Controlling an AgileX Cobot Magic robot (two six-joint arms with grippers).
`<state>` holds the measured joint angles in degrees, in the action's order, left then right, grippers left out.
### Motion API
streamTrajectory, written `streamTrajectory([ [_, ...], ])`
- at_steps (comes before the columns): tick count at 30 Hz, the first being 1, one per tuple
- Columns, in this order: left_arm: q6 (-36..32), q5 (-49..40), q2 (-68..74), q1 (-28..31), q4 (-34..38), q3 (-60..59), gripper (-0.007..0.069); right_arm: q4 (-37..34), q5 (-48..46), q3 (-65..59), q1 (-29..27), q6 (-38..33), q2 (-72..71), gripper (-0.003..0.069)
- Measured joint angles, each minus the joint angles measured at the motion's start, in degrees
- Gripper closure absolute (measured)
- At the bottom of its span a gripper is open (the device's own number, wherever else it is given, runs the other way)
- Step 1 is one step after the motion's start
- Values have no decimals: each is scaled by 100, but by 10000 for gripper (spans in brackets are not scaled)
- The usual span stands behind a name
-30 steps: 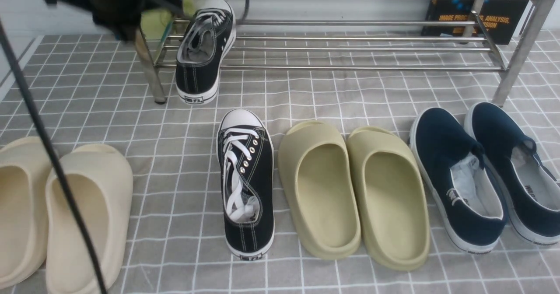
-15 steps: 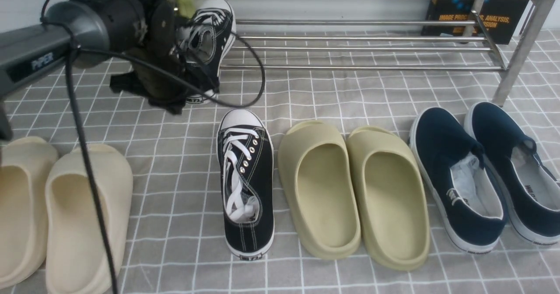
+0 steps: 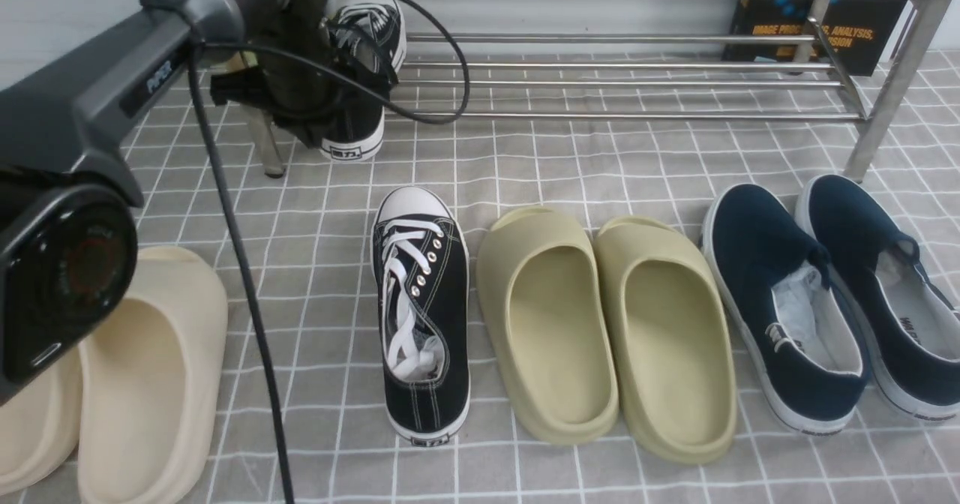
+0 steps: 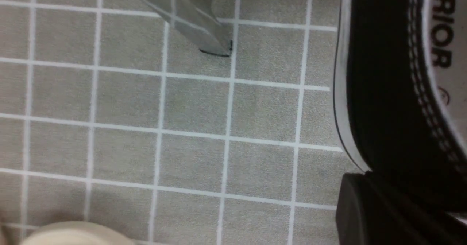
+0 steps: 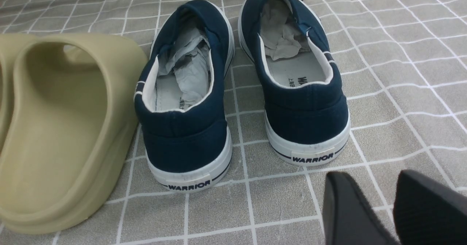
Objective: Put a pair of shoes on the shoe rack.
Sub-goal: Use the left arm to put a shoe into the shoe rack, then use the left arm to grab the shoe closest to it
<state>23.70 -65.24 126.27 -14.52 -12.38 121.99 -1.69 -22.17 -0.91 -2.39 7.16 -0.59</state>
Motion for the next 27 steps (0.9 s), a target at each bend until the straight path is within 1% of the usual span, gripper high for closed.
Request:
streamTrajectory([
  [4,-128,-496,-545,0,-199,23,627,0,0,0,0,0,0,420],
  [7,-199,-571,-1110,0,-192,23,624,0,0,0,0,0,0,420],
  [9,-229,-590,-1540,0,-86,23,623,0,0,0,0,0,0,420],
  [10,-239,-597,-1978,0,72,-61,621,0,0,0,0,0,0,420],
  [13,-257,-628,-2792,-19,415,-485,617,0,0,0,0,0,0,420],
  [15,-260,-640,-3030,-38,488,-710,617,0,0,0,0,0,0,420],
  [16,-260,-640,-3438,-93,523,-1165,617,0,0,0,0,0,0,420],
  [18,-260,-640,-3655,-160,525,-1569,617,0,0,0,0,0,0,420],
  [19,-223,-640,-4034,-302,530,-2244,615,0,0,0,0,0,0,420],
  [20,-174,-640,-4229,-414,543,-2638,615,0,0,0,0,0,0,420],
  [21,-147,-640,-4265,-464,543,-2718,615,0,0,0,0,0,0,420],
  [24,180,-577,-4849,-973,618,-4049,614,0,0,0,0,0,0,420],
  [26,319,-464,-5075,-1205,678,-4570,614,0,0,0,0,0,0,420],
  [27,332,-451,-5075,-1226,684,-4621,614,0,0,0,0,0,0,420],
])
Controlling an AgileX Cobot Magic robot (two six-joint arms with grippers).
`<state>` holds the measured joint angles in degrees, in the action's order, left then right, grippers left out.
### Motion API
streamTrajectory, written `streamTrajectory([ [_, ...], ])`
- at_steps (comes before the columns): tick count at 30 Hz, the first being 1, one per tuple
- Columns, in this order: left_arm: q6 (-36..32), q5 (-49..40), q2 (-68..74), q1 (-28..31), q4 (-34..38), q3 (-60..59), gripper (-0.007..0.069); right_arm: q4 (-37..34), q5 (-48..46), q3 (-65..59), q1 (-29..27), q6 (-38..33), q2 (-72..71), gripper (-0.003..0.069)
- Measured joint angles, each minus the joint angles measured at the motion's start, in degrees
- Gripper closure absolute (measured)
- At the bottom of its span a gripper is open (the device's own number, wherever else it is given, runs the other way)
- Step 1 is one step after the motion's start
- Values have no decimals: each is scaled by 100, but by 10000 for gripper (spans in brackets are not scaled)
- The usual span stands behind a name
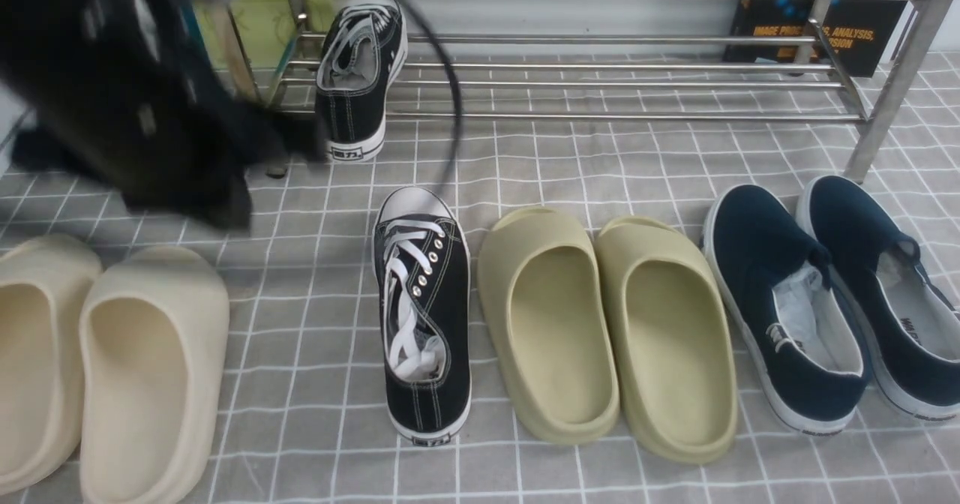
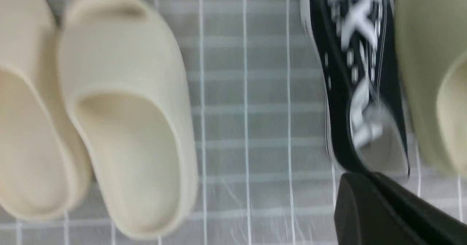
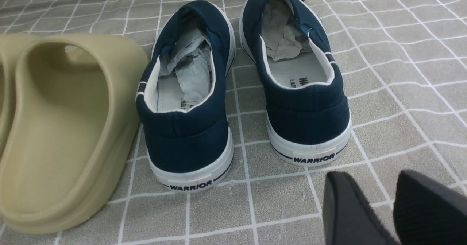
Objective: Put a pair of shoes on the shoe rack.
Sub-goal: Use the left arm to grab the shoe closest to it
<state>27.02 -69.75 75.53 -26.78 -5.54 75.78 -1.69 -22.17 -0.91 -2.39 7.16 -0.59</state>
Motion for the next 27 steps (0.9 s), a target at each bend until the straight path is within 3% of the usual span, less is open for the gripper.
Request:
streamTrajectory([
  [8,133,574,-72,-275,215,-1146,580,0,0,0,0,0,0,420],
  [12,145,1004,225,-275,254,-1239,494,0,0,0,0,0,0,420],
  [15,145,1555,621,-275,439,-1239,359,0,0,0,0,0,0,420],
  [19,145,2203,1132,-275,586,-1239,254,0,0,0,0,0,0,420],
  [24,145,2633,1711,-275,602,-1239,241,0,0,0,0,0,0,420],
  [27,145,2696,2200,-275,602,-1239,309,0,0,0,0,0,0,420],
])
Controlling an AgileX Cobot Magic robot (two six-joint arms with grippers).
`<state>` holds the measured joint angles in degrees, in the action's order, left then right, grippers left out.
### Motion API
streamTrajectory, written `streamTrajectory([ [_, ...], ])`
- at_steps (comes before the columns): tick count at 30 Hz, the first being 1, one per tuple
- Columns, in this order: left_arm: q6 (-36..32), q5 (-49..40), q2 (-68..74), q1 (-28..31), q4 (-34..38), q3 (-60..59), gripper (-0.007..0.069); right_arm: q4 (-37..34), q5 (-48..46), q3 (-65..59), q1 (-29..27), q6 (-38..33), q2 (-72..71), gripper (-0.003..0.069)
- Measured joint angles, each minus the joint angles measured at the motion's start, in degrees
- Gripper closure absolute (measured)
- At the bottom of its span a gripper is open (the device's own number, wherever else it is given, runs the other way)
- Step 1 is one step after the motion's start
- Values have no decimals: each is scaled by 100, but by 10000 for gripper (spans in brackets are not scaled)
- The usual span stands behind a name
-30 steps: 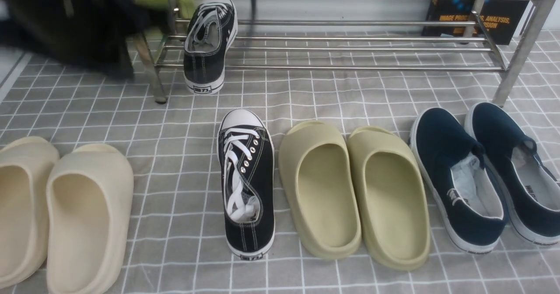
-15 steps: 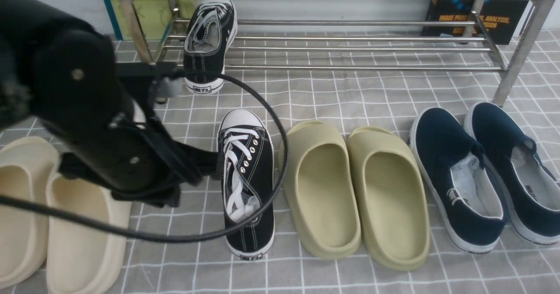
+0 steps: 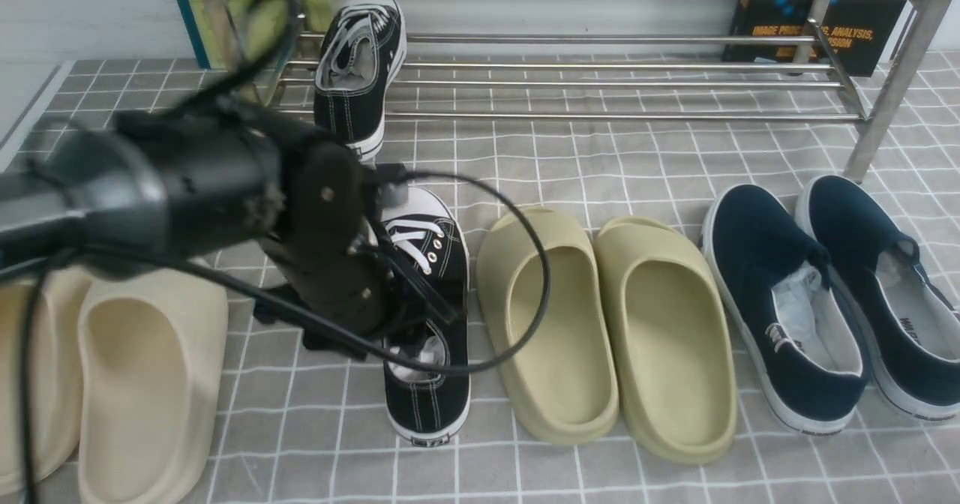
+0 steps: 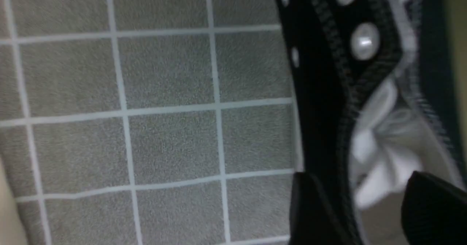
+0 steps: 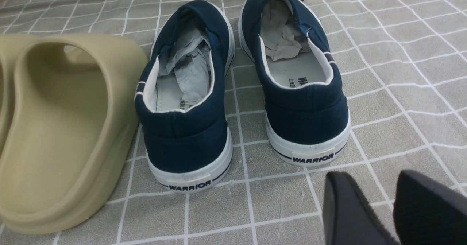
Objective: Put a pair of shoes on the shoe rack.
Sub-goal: Use the left arm to grab the shoe closest to it, then use the left arm to put a shoe into the shoe rack
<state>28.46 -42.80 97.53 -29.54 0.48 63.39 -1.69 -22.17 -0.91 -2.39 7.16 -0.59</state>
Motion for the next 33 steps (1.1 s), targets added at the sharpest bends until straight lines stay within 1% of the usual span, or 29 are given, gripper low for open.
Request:
streamTrajectory([
  [1,0,-5,116,0,0,0,343,0,0,0,0,0,0,420],
  [2,0,-5,137,0,0,0,351,0,0,0,0,0,0,420],
  [3,0,-23,271,0,19,0,417,0,0,0,0,0,0,420],
  [4,2,-20,271,0,21,0,426,0,0,0,0,0,0,420],
  [7,7,-120,298,0,37,51,580,0,0,0,0,0,0,420],
  [9,12,-297,244,0,14,136,632,0,0,0,0,0,0,420],
  [11,12,-504,157,0,-2,257,636,0,0,0,0,0,0,420],
  [13,12,-926,-42,0,6,598,631,0,0,0,0,0,0,420],
  [16,-20,-1279,-234,0,-48,1150,631,0,0,0,0,0,0,420],
  [19,-91,-1333,-265,0,-48,1564,631,0,0,0,0,0,0,420],
  [21,-180,-1394,-212,77,15,2046,631,0,0,0,0,0,0,420],
  [23,-201,-1416,-142,150,54,2199,631,0,0,0,0,0,0,420],
  [29,-303,-1541,636,651,236,2787,631,0,0,0,0,0,0,420],
  [33,-303,-1476,1113,835,233,3216,631,0,0,0,0,0,0,420],
])
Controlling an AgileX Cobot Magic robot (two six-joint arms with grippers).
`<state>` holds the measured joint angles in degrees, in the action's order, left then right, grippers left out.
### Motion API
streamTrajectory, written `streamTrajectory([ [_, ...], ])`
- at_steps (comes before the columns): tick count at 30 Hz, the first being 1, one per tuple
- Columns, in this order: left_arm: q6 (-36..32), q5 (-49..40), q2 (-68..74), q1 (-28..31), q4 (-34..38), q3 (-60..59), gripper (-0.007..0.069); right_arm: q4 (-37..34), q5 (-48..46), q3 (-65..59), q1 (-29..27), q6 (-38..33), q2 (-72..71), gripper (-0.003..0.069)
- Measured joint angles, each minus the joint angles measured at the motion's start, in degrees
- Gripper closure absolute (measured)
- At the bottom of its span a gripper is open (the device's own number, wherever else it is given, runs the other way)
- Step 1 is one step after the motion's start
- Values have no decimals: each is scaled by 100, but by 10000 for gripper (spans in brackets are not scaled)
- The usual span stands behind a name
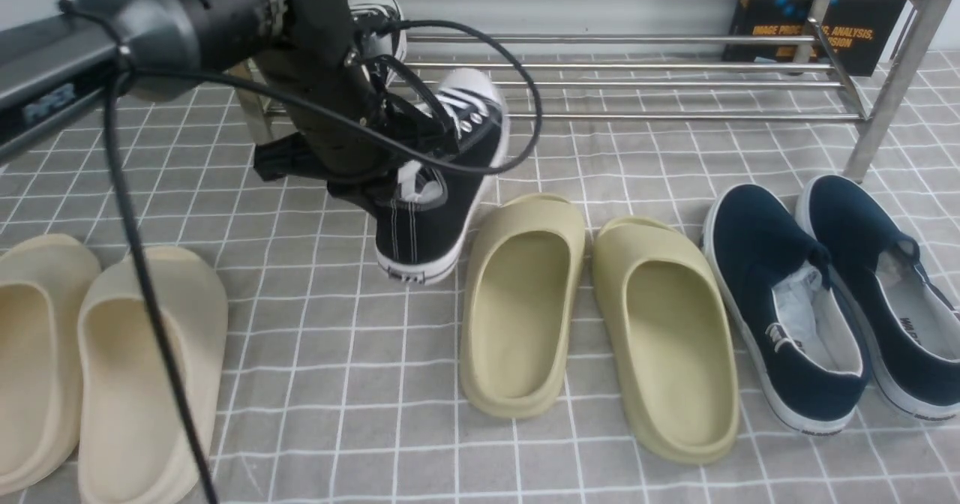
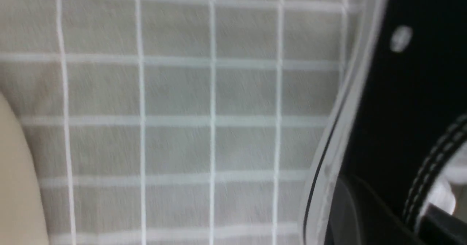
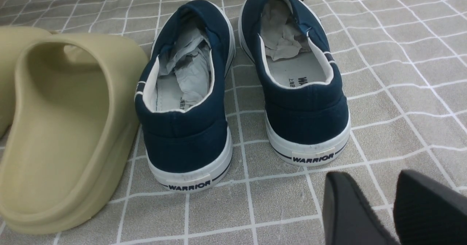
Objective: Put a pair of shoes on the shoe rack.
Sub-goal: Use the left arm to put a shoe into the shoe rack
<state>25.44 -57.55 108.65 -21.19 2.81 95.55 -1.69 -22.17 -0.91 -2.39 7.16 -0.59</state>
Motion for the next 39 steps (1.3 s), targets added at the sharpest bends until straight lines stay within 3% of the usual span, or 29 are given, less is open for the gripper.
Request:
streamTrajectory([
  [15,266,368,1379,255,40,1892,631,0,0,0,0,0,0,420],
  [27,653,1640,1826,329,40,2185,624,0,0,0,0,0,0,420],
  [33,742,1977,1826,431,40,2209,556,0,0,0,0,0,0,420],
  [39,754,2044,1758,542,33,2228,419,0,0,0,0,0,0,420],
])
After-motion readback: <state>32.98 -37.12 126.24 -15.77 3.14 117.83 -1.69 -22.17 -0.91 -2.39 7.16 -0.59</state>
